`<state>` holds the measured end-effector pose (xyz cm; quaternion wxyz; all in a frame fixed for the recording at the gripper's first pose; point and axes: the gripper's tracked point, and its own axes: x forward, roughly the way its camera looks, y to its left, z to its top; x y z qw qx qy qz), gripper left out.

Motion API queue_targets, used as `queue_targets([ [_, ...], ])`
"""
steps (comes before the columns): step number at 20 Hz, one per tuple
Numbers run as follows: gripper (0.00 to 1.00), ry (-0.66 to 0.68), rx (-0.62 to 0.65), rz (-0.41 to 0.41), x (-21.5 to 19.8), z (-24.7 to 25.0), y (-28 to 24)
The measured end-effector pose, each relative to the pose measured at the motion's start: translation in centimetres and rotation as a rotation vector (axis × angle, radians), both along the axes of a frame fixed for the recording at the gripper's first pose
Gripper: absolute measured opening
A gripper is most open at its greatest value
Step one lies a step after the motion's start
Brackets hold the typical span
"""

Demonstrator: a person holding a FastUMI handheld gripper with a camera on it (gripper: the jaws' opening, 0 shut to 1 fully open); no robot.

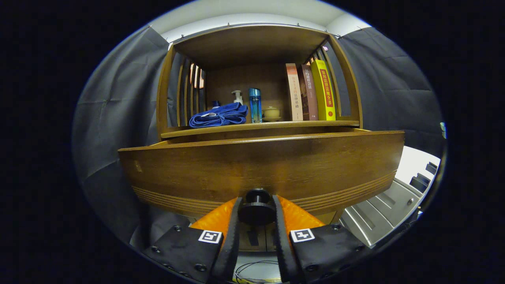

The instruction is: Pull open the drawer, take out the items inside it, and place them on the countertop above the cabinet.

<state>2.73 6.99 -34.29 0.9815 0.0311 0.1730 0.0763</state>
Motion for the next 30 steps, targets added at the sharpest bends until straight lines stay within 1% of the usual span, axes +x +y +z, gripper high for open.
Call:
queue_targets([
  [3, 0.53, 0.013, 0.002, 0.0, 0.0, -0.1, -0.3],
  [7, 0.8, 0.0, 0.024, 0.002, 0.2, 1.3, -0.7],
  [10, 0.92, -0.054, 0.029, -0.013, 0.8, 4.5, -1.8],
  [13, 0.92, -0.112, 0.044, -0.015, 1.8, 8.7, -2.6],
  [15, 0.92, -0.135, 0.053, -0.008, 3.4, 11.6, -2.9],
  [17, 0.92, -0.138, 0.051, 0.027, 5.7, 14.1, -2.6],
  [19, 0.92, -0.102, 0.026, 0.082, 8.6, 14.5, -1.9],
  [22, 0.92, 0.027, -0.018, 0.158, 12.5, 12.4, -0.8],
  [24, 0.92, 0.16, 0.006, 0.221, 13.3, 9.3, 1.0],
  [26, 0.92, 0.275, -0.007, 0.22, 13.9, 6.1, 1.0],
  [27, 0.92, 0.322, -0.029, 0.205, 14.3, 4.6, 0.5],
  [30, 0.91, 0.41, -0.076, 0.187, 15.2, 1.2, 0.0],
])
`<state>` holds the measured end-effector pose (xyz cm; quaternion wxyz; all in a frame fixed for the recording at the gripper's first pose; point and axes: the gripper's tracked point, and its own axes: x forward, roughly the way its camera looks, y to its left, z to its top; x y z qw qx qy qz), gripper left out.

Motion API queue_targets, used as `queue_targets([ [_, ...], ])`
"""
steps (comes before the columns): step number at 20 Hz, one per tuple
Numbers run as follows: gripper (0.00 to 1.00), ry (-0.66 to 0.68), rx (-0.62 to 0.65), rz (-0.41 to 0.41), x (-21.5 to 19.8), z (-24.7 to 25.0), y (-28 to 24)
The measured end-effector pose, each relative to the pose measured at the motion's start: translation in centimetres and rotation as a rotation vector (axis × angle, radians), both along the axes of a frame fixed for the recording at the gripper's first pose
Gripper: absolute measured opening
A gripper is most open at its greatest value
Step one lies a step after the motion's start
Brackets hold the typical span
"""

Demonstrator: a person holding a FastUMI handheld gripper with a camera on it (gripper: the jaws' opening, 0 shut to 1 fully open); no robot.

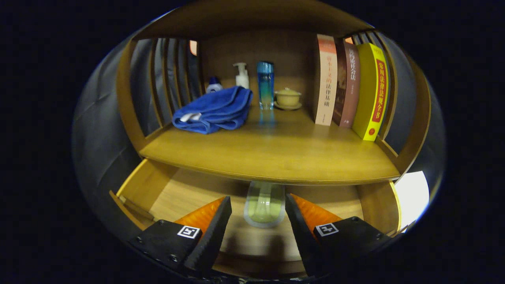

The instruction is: Pull open the drawer, take out the items inside it, and place them on the countertop above the cabinet.

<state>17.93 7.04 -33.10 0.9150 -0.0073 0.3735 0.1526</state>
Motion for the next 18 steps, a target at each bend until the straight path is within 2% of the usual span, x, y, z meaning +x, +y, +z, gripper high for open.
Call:
queue_targets([
  [4, 0.9, 0.1, -0.04, -0.005, 0.4, -3.3, 0.3],
  [9, 0.87, 0.164, -0.077, -0.036, 1.2, -5.4, 0.5],
  [16, 0.42, 0.19, -0.087, -0.078, 1.1, -7.1, -0.5],
  [18, 0.32, 0.158, -0.071, -0.084, 1.4, -6.4, -0.5],
])
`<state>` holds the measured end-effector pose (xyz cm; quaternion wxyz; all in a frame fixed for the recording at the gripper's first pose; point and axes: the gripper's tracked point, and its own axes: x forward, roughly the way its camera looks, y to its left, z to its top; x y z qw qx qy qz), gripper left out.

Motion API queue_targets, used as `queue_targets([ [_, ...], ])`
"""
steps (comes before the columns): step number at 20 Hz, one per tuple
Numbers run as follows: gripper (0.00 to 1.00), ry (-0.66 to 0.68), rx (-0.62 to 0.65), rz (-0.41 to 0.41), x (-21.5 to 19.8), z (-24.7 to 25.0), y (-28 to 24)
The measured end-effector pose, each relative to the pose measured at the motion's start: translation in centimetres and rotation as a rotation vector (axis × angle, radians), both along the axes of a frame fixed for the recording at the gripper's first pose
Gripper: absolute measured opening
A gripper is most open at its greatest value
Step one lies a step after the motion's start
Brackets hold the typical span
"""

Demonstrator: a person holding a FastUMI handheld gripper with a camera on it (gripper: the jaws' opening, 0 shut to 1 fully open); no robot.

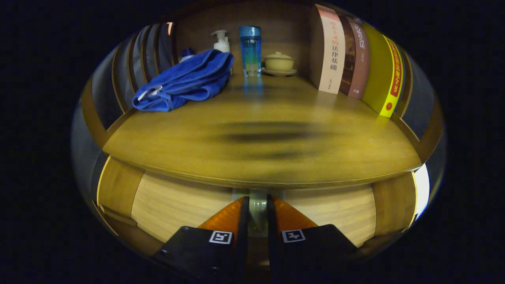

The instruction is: Pull open the drawer, take out the items inside it, and place them on the countertop above the cabinet.

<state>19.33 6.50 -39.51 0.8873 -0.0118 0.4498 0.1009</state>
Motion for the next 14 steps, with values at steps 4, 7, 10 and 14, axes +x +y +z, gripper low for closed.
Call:
queue_targets([
  [4, 0.28, -0.012, 0.023, 0.017, -1.3, 1.0, 0.3],
  [7, 0.24, -0.035, 0.053, 0.01, -2.3, 2.8, 0.6],
  [10, 0.24, -0.076, 0.061, 0.032, -3.2, 5.2, 1.0],
  [14, 0.24, -0.123, 0.088, 0.057, -4.4, 7.9, 1.5],
])
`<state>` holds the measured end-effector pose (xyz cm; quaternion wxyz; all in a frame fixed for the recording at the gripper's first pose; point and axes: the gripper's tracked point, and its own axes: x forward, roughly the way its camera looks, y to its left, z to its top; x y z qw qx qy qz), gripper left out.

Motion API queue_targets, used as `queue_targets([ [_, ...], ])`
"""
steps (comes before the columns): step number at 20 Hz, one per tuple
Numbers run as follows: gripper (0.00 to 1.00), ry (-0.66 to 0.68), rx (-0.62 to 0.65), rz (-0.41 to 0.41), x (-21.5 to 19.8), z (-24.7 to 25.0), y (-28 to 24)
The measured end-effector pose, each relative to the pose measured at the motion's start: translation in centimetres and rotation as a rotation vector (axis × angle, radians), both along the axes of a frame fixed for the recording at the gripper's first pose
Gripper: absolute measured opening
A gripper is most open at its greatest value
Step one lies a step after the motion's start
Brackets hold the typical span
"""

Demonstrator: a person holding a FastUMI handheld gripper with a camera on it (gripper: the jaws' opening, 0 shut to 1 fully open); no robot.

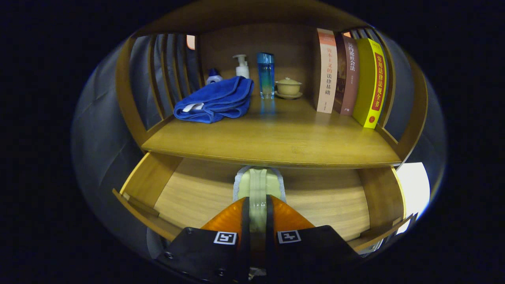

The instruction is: Pull open the drawer, take out the items inside it, and place them on the countertop above the cabinet.

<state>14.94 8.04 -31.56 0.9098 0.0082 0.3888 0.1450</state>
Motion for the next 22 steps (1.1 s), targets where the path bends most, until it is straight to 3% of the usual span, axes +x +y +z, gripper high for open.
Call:
queue_targets([
  [10, 0.24, -0.075, 0.102, -0.051, -1.6, 5.0, 0.3],
  [18, 0.24, -0.092, 0.11, -0.057, -2.0, 5.8, 0.1],
  [22, 0.24, -0.14, 0.162, -0.049, -1.5, 8.8, 1.0],
])
